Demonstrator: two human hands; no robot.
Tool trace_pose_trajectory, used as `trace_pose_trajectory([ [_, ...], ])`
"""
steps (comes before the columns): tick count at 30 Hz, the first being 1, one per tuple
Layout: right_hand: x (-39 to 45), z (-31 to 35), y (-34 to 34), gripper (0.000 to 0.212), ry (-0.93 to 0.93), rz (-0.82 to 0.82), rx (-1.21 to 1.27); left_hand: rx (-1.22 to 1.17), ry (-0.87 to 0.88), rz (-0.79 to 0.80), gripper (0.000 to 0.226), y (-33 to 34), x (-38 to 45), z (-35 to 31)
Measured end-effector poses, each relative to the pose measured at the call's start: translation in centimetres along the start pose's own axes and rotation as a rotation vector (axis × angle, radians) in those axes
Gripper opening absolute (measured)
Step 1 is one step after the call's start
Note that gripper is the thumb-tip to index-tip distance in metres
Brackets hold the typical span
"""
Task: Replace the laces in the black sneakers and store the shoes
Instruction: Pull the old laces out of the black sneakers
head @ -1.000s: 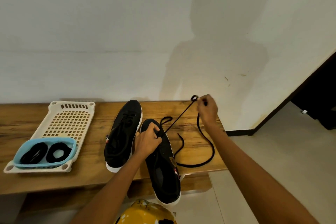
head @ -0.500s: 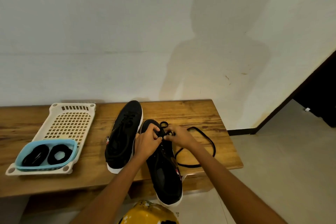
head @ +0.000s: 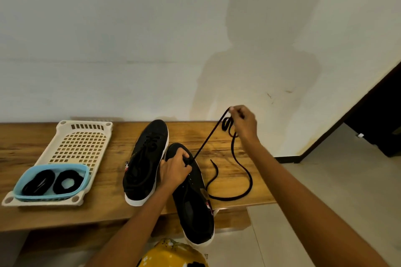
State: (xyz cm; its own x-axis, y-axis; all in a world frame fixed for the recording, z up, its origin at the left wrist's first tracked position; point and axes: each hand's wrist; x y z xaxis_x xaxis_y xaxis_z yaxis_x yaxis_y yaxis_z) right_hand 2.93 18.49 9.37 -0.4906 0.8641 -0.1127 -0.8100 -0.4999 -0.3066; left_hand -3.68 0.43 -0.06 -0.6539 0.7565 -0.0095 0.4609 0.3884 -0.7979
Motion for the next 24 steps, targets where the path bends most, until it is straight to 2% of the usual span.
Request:
trace_pose_trajectory([
  [3,1.9,3.7,-2.4,0.02,0.115,-0.112,0.448,0.032,-0.013,0.005,0.026,0.0,0.0,-0.1],
  [5,2.8,4.7,-3.3,0.019,0.128,-0.103,0.457,0.042,-0.021,0.006,0.025,-0.1,0.0,-0.1],
  [8,2.9,3.0,-3.0,0.023,0.108,0.013,0.178,0.056,-0.026,0.026,0.022,-0.2,0.1,-0.2],
  [13,0.0,-4.9,-1.1,0.035,0.093,0.118,-0.304,0.084,0.015,0.013,0.022,-0.2,0.1,-0.1],
  [17,-3.3,-11.1,-0.2,0.02,0.095,0.315,-0.716,0.184,0.119,-0.039,0.026,0.3,0.1,0.0],
  [18,-4.2,-12.1,-0.2,0.022,0.068,0.364,-0.811,0.213,0.152,-0.056,0.028,0.5,0.2,-0.1],
  [21,-6.3,-13.9,-0.4,0.051,-0.048,0.47,-0.999,0.285,0.216,-0.07,0.03,1.0,0.3,-0.6],
  [24,-7.3,-14.8,-0.7,0.061,-0.166,0.449,-1.119,0.346,0.26,-0.08,0.032,1.3,0.0,-1.2],
])
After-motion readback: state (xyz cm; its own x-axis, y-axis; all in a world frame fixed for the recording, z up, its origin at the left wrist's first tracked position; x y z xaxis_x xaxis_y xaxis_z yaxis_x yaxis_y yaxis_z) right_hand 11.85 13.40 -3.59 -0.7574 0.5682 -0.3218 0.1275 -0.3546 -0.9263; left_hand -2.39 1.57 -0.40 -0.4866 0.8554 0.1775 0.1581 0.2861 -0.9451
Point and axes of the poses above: each hand's wrist, its own x-axis towards the middle knuckle, its own y-axis out of the palm, z = x × y, and after that the axes turned 13 degrees about y, right-handed
